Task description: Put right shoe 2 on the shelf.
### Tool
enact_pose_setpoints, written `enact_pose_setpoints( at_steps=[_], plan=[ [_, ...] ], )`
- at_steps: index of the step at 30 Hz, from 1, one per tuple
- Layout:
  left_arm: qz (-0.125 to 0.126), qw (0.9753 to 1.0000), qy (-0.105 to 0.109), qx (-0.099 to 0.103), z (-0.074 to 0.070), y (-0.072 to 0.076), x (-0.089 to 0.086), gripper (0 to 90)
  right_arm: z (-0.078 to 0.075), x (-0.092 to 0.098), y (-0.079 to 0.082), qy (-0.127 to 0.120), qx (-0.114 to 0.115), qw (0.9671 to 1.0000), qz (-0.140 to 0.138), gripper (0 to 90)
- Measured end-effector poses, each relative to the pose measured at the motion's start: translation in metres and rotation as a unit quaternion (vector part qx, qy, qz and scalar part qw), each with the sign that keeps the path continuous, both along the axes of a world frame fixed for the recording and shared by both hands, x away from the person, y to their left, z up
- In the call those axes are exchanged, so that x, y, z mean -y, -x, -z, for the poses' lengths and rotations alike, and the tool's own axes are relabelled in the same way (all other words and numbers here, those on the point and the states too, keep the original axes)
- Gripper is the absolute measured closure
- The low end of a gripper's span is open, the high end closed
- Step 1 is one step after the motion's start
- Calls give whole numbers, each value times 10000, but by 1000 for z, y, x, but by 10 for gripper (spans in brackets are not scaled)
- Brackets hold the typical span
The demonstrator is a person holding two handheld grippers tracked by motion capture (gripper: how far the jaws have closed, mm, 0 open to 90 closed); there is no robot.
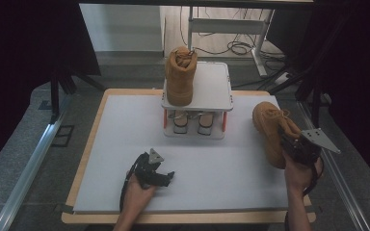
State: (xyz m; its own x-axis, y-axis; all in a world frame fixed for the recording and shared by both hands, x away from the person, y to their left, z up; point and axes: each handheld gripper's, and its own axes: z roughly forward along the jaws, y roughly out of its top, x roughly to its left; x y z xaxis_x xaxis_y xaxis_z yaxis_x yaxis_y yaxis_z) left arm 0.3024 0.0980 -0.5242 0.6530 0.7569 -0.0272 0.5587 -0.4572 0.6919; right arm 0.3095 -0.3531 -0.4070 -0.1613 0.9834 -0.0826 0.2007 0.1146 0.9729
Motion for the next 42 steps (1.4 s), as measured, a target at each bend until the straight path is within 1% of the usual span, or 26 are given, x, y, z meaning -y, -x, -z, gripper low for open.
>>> enact_pose_setpoints(
  at_steps=[12,13,18,25,30,31,35,37,42],
  plan=[
    [7,10000,-10,-9,0,0,0,116,-23,-14,-3,-122,260,9994,-173,567],
    [7,10000,-11,-9,0,0,0,116,-24,-15,-3,-92,284,9994,-187,567],
    [10,10000,-16,-8,0,0,0,117,-33,-20,-4,-100,362,9991,-205,568],
    [21,10000,-23,1,0,0,0,116,-45,-26,-6,-76,502,9982,-309,568],
    [17,10000,-12,0,0,0,0,116,-56,-30,-8,-67,639,9974,-318,568],
    [36,10000,-40,-4,0,0,-1,116,-58,-30,-8,-60,667,9972,-323,568],
    [34,10000,-40,-3,0,0,-1,116,-63,-33,-10,-57,710,9969,-338,568],
    [34,10000,-38,-3,0,0,-1,116,-70,-37,-12,-43,759,9964,-367,568],
    [39,10000,-51,-3,0,0,-1,117,-78,-44,-16,-19,824,9957,-421,567]
  ],
)
